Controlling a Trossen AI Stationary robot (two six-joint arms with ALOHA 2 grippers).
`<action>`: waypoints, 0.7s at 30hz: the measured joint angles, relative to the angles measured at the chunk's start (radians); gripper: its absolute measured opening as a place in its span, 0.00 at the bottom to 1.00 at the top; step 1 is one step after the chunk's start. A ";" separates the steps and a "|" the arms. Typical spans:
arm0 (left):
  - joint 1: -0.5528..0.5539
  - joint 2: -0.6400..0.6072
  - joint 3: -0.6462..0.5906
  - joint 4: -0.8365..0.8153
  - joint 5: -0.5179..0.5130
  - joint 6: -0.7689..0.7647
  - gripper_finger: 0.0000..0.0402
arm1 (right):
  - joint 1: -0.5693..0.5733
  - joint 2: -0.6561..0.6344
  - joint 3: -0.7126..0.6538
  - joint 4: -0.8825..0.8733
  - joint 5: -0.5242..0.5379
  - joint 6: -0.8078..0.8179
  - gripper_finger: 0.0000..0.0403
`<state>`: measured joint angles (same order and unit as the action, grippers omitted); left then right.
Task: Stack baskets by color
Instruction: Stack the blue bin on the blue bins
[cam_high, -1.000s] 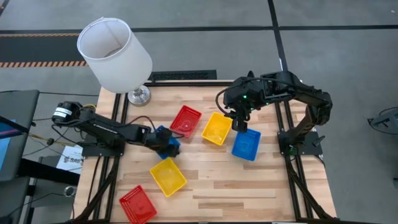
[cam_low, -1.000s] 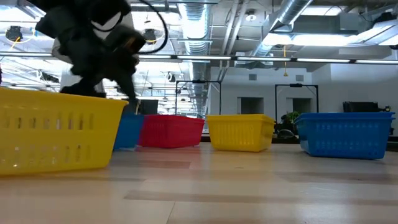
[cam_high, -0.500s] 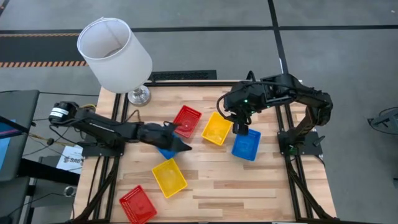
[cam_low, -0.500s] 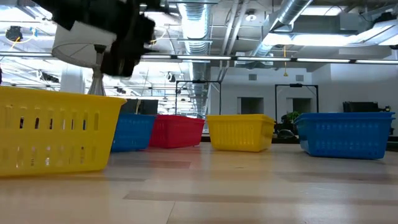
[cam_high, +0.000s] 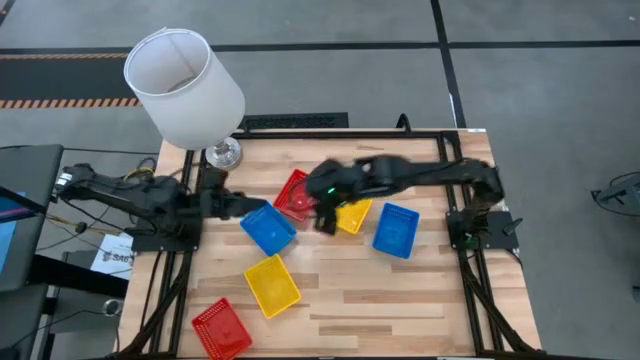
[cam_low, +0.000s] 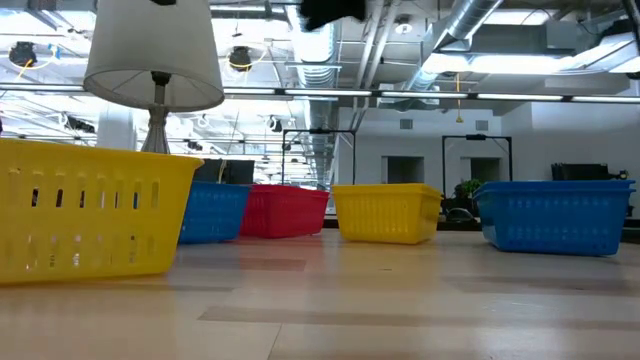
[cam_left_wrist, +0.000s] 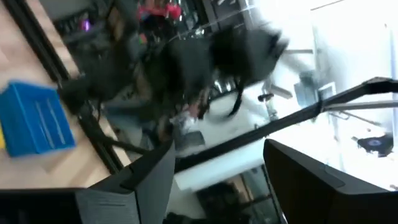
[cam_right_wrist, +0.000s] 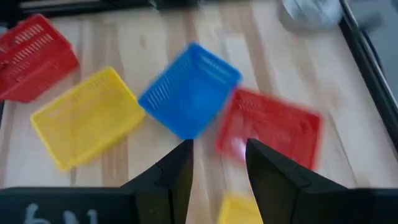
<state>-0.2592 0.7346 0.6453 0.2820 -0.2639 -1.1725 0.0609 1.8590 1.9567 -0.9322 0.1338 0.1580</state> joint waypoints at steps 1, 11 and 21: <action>-0.001 -0.033 -0.001 -0.022 -0.006 0.024 0.58 | 0.007 0.027 0.002 0.037 0.000 -0.027 0.42; -0.002 -0.278 -0.001 -0.154 0.003 0.107 0.58 | 0.049 0.278 0.001 0.238 -0.010 -0.306 0.42; -0.002 -0.351 -0.002 -0.282 -0.034 0.109 0.58 | 0.048 0.335 0.000 0.271 -0.163 -0.576 0.43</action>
<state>-0.2607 0.3833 0.6437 0.0002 -0.2981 -1.0635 0.1092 2.1939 1.9564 -0.6607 -0.0292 -0.4179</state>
